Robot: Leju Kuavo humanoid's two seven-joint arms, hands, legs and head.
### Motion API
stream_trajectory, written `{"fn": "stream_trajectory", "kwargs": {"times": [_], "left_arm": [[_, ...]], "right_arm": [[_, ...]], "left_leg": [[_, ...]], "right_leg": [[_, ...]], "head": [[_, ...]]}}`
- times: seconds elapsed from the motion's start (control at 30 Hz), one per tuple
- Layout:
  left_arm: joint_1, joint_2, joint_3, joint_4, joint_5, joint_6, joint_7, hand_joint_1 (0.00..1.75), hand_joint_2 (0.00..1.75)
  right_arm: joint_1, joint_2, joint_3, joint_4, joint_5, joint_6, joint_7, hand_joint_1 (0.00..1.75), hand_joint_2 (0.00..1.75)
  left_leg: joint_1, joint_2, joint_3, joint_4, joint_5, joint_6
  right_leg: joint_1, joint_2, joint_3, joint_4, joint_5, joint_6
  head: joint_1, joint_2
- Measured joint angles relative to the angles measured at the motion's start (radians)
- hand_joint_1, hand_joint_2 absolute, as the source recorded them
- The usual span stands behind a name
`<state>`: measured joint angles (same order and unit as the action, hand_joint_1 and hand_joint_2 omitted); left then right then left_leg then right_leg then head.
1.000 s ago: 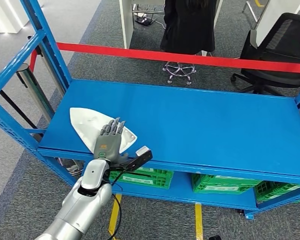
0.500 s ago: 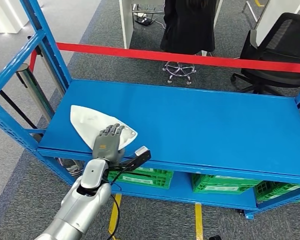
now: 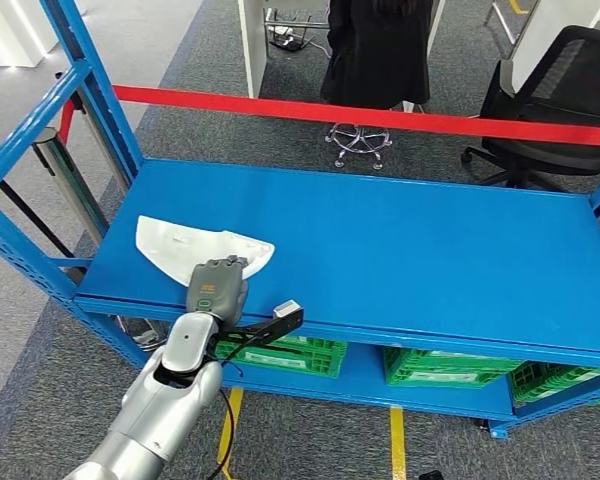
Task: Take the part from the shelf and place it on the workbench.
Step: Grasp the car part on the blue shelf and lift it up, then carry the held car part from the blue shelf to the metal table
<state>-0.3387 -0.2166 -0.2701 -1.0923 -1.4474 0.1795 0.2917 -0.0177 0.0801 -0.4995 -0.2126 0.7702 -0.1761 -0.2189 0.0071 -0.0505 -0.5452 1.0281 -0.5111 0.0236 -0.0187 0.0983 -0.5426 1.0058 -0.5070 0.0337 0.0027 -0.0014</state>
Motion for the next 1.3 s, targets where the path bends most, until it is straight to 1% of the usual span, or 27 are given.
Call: {"fn": "stream_trajectory", "kwargs": {"times": [0.17, 0.3, 0.57, 0.9, 1.03, 1.17, 1.3], "left_arm": [[-0.004, -0.001, 0.000, 0.004, -0.010, -0.025, 0.003, 1.75, 1.75], [-0.004, -0.002, 0.000, 0.005, -0.011, -0.016, -0.014, 1.75, 1.75], [0.016, -0.001, -0.010, -0.023, 0.008, 0.032, -0.093, 1.75, 1.75], [0.063, -0.001, -0.024, -0.109, 0.042, 0.085, -0.151, 1.75, 1.75], [0.090, 0.003, -0.040, -0.152, 0.138, 0.142, -0.237, 1.75, 1.75], [0.146, 0.008, -0.079, -0.223, 0.256, 0.214, -0.336, 1.75, 1.75], [0.206, 0.019, -0.123, -0.301, 0.306, 0.251, -0.371, 1.75, 1.75]], "right_arm": [[0.000, 0.000, -0.001, 0.000, 0.006, 0.002, 0.000, 0.00, 0.00], [0.000, 0.000, -0.006, 0.000, 0.010, 0.004, -0.002, 0.00, 0.00], [0.001, 0.000, -0.024, 0.000, 0.018, 0.004, -0.013, 0.00, 0.00], [0.002, 0.000, -0.048, 0.000, 0.027, 0.000, -0.024, 0.00, 0.00], [0.002, 0.000, -0.061, 0.000, 0.029, -0.006, -0.027, 0.00, 0.00], [0.004, 0.003, -0.082, 0.000, 0.025, -0.017, -0.031, 0.00, 0.00], [0.006, 0.010, -0.105, 0.000, 0.020, -0.033, -0.037, 0.00, 0.00]], "left_leg": [[0.000, 0.000, 0.000, 0.000, 0.000, 0.000], [0.000, 0.000, 0.000, 0.000, 0.000, 0.000], [0.000, 0.000, 0.000, 0.000, 0.000, 0.000], [0.000, 0.000, 0.000, 0.000, 0.000, 0.000], [0.000, 0.000, 0.000, 0.000, 0.000, 0.000], [-0.004, 0.000, -0.001, 0.002, -0.001, 0.001], [-0.008, 0.000, -0.001, 0.004, -0.002, 0.004]], "right_leg": [[0.000, 0.000, 0.000, 0.000, 0.000, 0.000], [0.000, 0.000, 0.000, 0.000, 0.000, 0.000], [0.000, 0.000, 0.000, 0.000, 0.000, 0.000], [0.000, 0.000, 0.000, 0.000, 0.000, 0.000], [0.000, 0.000, -0.001, 0.000, 0.000, 0.000], [-0.003, 0.000, -0.001, -0.001, 0.000, 0.000], [-0.008, 0.000, -0.001, -0.002, 0.000, 0.003]], "head": [[0.000, 0.000], [0.000, 0.000], [0.000, 0.000], [0.000, 0.000], [0.000, 0.000], [0.000, 0.000], [0.000, 0.000]]}}
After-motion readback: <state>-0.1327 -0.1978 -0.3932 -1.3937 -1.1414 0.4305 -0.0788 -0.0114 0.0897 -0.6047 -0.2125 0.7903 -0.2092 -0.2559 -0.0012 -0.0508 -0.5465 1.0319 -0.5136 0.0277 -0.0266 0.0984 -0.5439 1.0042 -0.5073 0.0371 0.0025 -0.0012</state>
